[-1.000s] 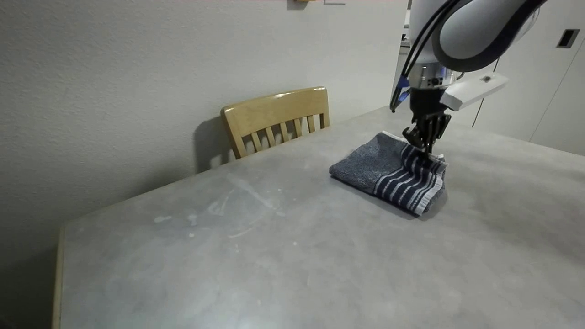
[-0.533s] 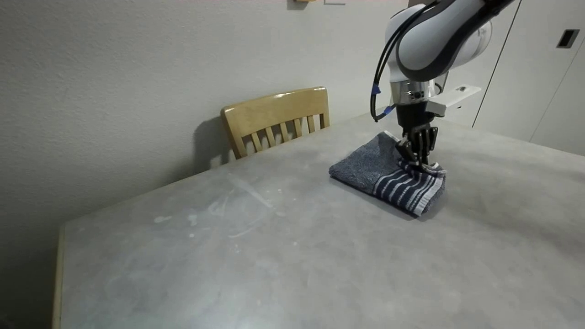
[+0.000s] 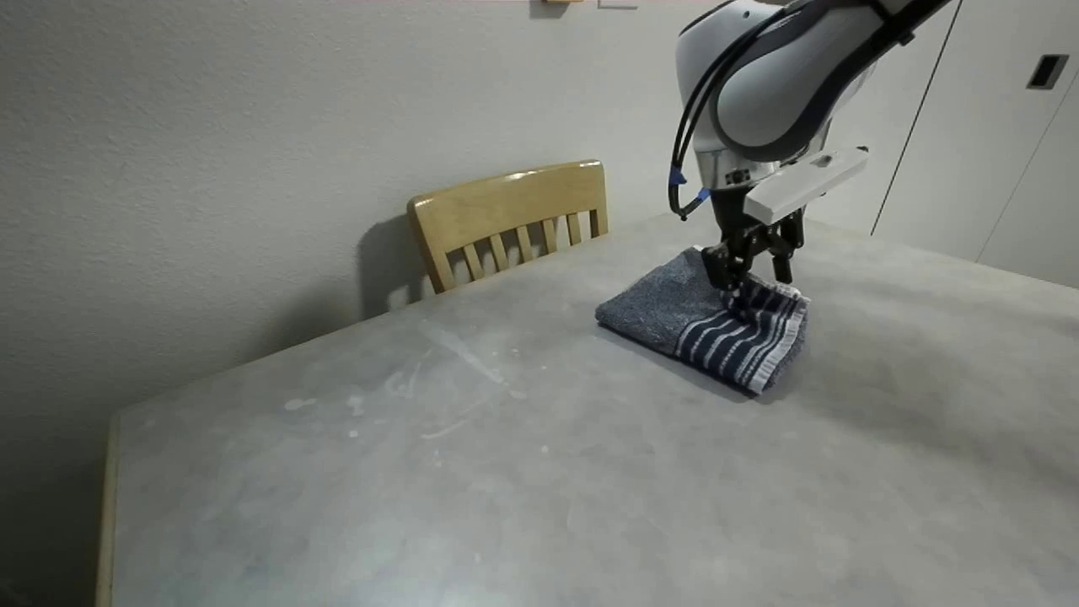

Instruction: Unfold the cloth on the table

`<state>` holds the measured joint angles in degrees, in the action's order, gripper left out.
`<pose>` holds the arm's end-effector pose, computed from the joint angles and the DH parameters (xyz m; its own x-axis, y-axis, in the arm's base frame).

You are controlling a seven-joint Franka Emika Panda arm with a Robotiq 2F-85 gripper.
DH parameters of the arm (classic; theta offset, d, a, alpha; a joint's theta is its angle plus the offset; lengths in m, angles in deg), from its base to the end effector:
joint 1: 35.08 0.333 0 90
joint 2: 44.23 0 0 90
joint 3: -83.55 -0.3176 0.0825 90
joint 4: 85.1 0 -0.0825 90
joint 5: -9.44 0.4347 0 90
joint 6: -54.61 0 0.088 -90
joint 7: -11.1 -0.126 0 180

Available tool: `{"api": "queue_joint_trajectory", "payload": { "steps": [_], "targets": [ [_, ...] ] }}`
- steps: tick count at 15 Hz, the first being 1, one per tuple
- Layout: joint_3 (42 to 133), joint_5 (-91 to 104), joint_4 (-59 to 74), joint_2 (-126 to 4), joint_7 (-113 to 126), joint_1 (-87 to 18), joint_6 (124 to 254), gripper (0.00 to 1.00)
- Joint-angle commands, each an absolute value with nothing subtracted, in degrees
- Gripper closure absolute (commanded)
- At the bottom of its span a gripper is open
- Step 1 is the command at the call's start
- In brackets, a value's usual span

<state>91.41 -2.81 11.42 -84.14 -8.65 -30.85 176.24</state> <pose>0.6800 -0.0527 0.1274 0.9465 -0.2718 -0.1738 -0.2096 -0.9277 0.3090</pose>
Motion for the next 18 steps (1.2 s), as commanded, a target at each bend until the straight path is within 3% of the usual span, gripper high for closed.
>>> {"api": "queue_joint_trajectory", "payload": {
  "steps": [1,18],
  "targets": [
    [92.66,-4.48,13.59,-81.86,-11.66,-29.37,177.05,0.0],
    [87.1,6.8,11.97,-81.76,15.84,-42.28,177.05,0.0]
  ]
}}
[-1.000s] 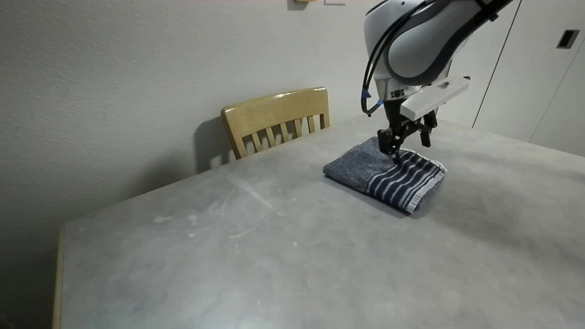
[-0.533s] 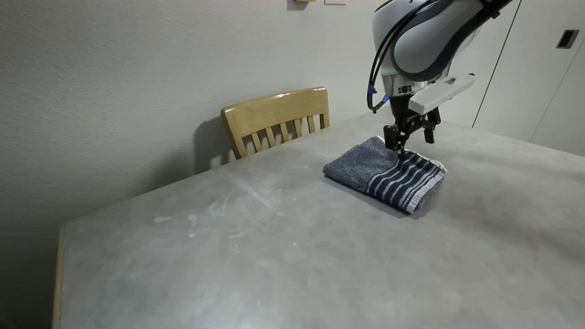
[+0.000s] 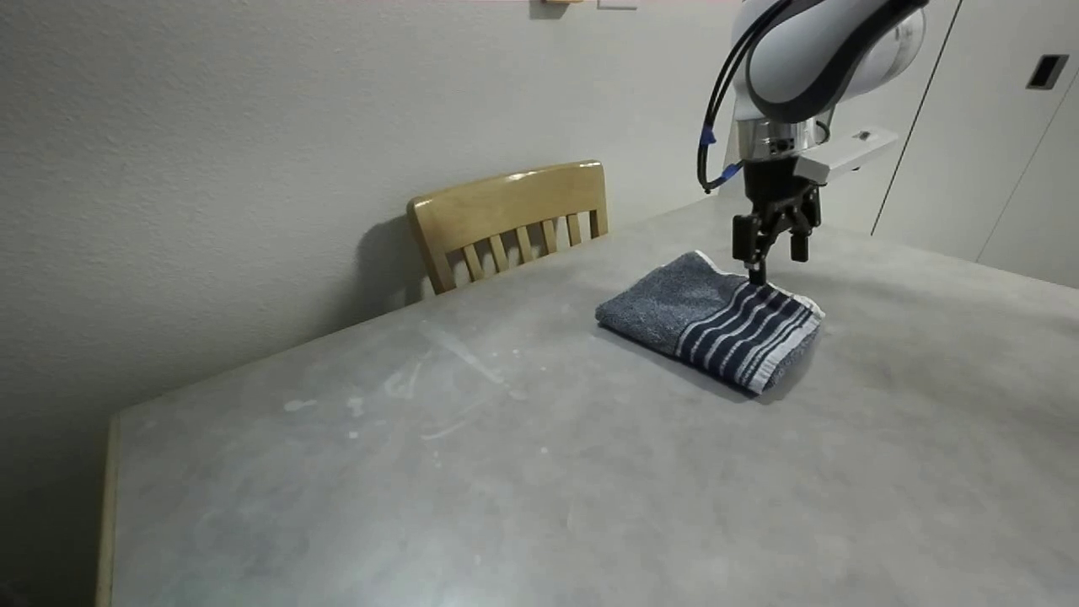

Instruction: Unfold the cloth on the table

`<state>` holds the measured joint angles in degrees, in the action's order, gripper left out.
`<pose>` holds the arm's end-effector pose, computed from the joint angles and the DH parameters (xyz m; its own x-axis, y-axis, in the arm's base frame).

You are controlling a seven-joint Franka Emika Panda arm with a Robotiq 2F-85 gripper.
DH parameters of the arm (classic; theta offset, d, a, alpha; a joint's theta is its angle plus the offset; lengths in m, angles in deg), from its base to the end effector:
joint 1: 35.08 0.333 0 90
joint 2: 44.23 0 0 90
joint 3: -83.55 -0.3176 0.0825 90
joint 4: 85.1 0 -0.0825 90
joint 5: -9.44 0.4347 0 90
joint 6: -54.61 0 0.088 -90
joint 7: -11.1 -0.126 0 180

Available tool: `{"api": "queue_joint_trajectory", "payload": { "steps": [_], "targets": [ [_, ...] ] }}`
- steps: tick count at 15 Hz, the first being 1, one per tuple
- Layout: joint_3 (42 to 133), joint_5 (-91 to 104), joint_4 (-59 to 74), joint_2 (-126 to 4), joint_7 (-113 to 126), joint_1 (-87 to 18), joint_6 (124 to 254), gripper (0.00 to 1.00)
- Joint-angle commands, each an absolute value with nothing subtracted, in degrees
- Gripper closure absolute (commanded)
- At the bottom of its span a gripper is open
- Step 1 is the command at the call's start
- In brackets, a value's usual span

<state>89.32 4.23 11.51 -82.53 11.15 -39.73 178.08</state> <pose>0.6780 -0.1268 0.1442 0.9726 -0.1182 -0.2004 -0.0940 -0.9875 0.1262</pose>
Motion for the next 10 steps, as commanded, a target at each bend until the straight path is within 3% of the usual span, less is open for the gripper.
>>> {"api": "queue_joint_trajectory", "payload": {
  "steps": [1,10],
  "targets": [
    [86.83,7.38,11.81,-81.9,16.81,-42.62,176.58,0.0],
    [85.59,8.92,10.28,-83.9,20.09,-43.2,173.62,0.07]
  ]
}}
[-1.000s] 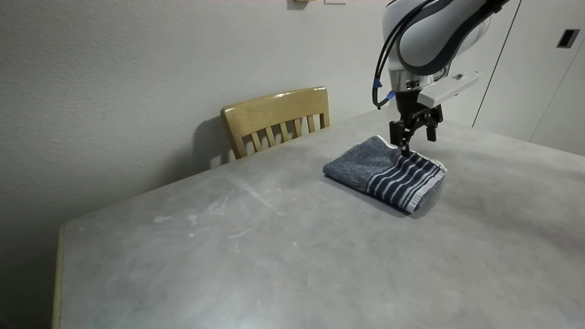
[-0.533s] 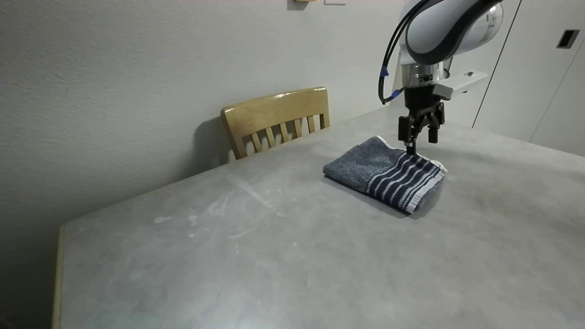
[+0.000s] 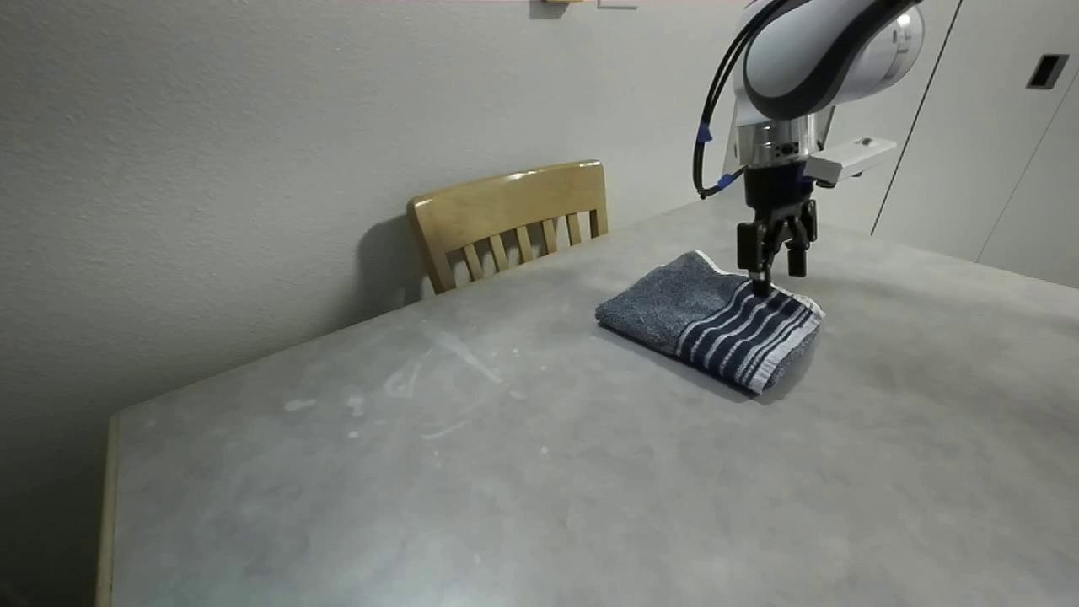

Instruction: Unfold the cloth on the table

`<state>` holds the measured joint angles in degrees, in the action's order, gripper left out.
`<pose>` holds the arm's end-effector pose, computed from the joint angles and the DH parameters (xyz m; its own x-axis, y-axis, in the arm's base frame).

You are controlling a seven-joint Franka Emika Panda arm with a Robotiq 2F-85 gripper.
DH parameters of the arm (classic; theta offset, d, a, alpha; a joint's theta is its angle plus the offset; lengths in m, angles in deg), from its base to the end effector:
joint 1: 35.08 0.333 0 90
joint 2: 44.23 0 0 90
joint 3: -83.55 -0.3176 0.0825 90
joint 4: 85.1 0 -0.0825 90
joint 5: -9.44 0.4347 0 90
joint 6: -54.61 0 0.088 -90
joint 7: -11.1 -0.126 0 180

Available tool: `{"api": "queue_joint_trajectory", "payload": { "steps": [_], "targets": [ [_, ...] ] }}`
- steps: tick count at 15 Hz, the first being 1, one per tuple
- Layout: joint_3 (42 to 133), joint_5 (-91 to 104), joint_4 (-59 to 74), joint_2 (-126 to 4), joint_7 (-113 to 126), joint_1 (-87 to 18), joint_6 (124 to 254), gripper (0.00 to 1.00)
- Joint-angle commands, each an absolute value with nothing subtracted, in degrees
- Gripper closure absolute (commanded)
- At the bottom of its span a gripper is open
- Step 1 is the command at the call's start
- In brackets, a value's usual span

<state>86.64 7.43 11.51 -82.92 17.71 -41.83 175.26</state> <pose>0.6707 -0.1172 0.1349 0.9657 -0.0300 -0.2579 -0.0233 -0.9993 0.0288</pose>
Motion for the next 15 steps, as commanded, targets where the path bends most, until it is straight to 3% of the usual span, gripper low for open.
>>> {"api": "queue_joint_trajectory", "payload": {
  "steps": [1,5,6,11,12,15],
  "targets": [
    [85.53,9.04,10.14,-84.18,20.46,-43.36,173.67,0.07],
    [85.34,9.52,9.56,-85.32,21.99,-44.03,173.72,0.09],
    [85.29,9.65,9.48,-85.49,22.41,-44.2,173.66,0.16],
    [85.09,10.06,9.17,-86.12,23.71,-44.72,173.56,0.31],
    [85.03,10.14,9.15,-86.18,23.94,-44.82,173.48,0.29],
    [84.94,10.17,9.12,-86.15,24.18,-44.92,173.34,0.35]
  ]
}}
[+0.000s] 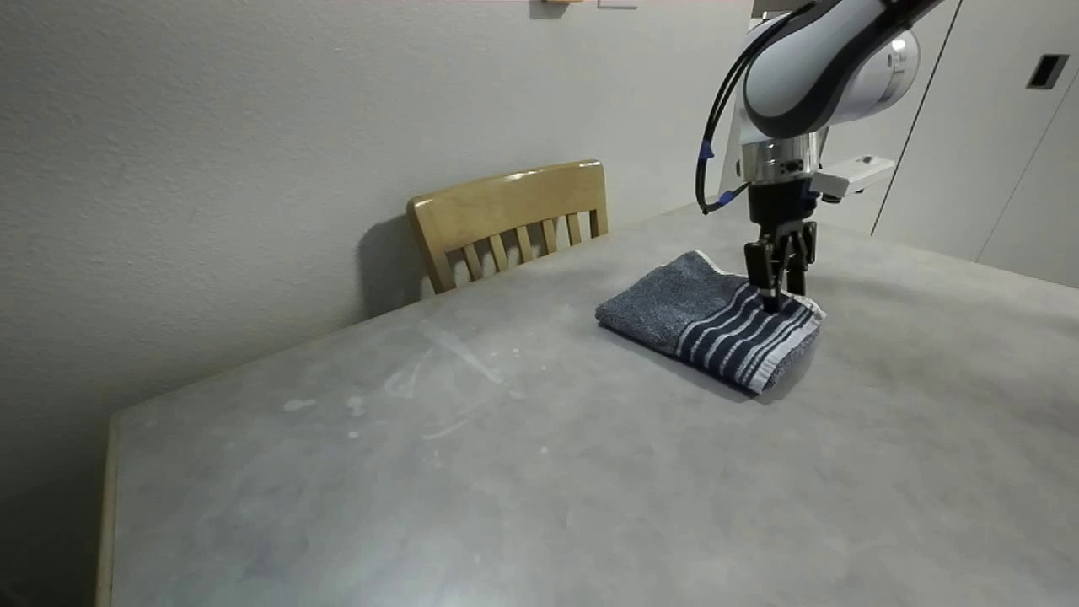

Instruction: Unfold the cloth on the table

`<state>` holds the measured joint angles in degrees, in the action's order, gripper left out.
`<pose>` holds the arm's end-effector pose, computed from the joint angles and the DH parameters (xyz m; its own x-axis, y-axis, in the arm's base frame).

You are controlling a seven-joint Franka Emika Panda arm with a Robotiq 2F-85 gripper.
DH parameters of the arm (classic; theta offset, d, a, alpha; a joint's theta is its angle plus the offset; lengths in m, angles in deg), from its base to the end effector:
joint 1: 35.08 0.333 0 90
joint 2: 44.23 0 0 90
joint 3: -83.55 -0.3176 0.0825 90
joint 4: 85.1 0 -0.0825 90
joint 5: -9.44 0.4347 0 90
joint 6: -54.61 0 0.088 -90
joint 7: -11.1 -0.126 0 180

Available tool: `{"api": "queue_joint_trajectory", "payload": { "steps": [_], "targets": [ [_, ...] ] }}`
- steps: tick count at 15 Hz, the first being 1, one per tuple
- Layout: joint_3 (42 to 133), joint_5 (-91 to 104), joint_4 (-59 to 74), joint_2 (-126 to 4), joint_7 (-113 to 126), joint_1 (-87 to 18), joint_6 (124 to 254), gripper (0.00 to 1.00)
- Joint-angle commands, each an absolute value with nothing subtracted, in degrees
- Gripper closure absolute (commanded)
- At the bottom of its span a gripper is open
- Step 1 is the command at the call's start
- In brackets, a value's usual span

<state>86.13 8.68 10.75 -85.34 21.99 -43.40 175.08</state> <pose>0.6645 -0.1279 0.1113 0.9582 0.0167 -0.2857 0.0127 -0.9998 -0.0156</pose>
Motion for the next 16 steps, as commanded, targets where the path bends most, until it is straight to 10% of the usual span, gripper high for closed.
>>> {"api": "queue_joint_trajectory", "payload": {
  "steps": [1,6,12,16],
  "targets": [
    [84.92,10.18,9.06,-86.17,24.16,-44.93,173.22,0.36],
    [84.97,10.12,8.96,-86.03,23.74,-44.79,172.65,0.55],
    [85.09,10.13,8.77,-85.78,23.28,-44.66,171.63,1.0],
    [85.72,10.04,9.61,-84.95,20.41,-43.89,172.31,0.99]
  ]
}}
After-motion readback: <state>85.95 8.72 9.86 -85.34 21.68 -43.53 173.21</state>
